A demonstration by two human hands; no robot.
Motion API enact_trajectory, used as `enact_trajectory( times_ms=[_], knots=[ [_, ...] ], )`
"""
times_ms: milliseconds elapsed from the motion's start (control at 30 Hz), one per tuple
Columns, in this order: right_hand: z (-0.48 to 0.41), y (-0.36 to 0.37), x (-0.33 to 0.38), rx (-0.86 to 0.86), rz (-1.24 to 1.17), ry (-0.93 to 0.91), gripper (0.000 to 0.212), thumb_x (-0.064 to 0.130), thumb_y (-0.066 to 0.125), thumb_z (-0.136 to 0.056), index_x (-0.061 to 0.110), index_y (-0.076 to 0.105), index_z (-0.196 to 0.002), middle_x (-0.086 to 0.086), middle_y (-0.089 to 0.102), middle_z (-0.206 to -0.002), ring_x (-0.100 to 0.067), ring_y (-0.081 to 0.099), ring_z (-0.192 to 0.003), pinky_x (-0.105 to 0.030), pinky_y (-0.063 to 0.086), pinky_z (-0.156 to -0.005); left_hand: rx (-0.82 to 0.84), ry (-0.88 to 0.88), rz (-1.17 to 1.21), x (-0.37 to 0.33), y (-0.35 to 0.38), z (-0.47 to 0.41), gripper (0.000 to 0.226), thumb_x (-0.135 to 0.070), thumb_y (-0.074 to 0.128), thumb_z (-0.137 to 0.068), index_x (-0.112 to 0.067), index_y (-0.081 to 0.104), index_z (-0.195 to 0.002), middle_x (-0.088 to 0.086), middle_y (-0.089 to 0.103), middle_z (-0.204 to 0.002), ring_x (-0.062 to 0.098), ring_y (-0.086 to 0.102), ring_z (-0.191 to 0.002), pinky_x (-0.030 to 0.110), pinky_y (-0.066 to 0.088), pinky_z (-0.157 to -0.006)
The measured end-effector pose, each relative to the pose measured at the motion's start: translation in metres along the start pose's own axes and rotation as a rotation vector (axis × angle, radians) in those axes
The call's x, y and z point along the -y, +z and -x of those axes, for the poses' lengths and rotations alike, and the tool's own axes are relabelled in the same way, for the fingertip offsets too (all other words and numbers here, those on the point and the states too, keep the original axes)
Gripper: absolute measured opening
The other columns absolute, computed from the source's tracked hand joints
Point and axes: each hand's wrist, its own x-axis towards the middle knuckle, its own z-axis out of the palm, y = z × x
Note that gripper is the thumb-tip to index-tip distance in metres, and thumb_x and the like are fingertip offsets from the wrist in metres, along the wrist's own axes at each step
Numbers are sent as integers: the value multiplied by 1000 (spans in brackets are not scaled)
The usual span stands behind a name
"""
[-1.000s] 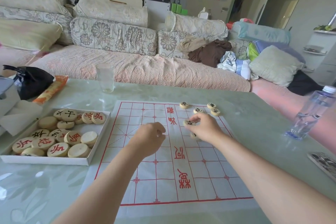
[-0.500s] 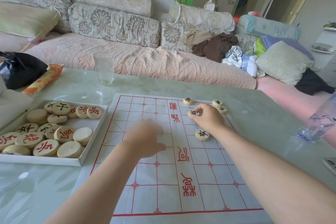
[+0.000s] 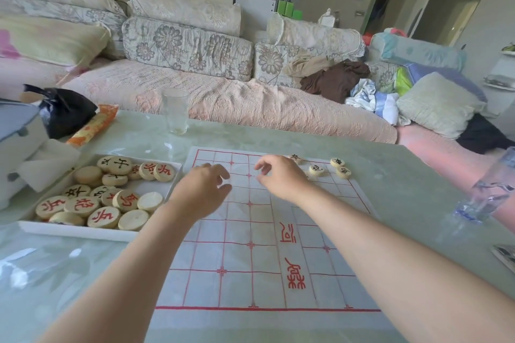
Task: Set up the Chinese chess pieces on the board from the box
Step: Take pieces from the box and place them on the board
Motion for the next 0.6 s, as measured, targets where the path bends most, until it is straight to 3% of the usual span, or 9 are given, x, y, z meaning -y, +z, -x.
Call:
enact_trajectory(
  times_ms=[167, 267, 500, 600],
  knots=[
    [-4, 29, 80, 135, -12, -155, 19, 22, 64, -89, 32, 67, -105, 12, 68, -101, -10, 57, -90, -28, 45, -77, -131, -138, -34, 49, -41, 19, 21, -25, 58, -85, -25, 67, -104, -2, 63, -96, 21, 57, -94, 34, 50, -80],
    [-7, 53, 122, 180, -18, -214, 20, 21, 61, -88, 36, 66, -101, 14, 67, -101, -11, 58, -93, -30, 48, -79, -206, -189, -78, 83, -61, 34, 22, -19, 55, -86, -24, 69, -103, 0, 66, -105, 24, 57, -99, 37, 51, -81],
    [-22, 107, 188, 240, 3, -285, 25, 20, 63, -89, 30, 67, -112, 9, 66, -113, -16, 61, -107, -31, 50, -91, -253, -369, -184, 150, -98, 62, 32, -16, 50, -88, -28, 65, -114, 3, 60, -112, 27, 48, -108, 39, 45, -90],
    [-34, 125, 205, 214, 56, -280, 31, 21, 60, -89, 30, 64, -119, 5, 63, -123, -18, 59, -113, -31, 48, -92, -215, -453, -263, 164, -107, 69, 34, -25, 49, -89, -29, 59, -122, 5, 59, -119, 29, 46, -113, 39, 41, -93]
  ],
)
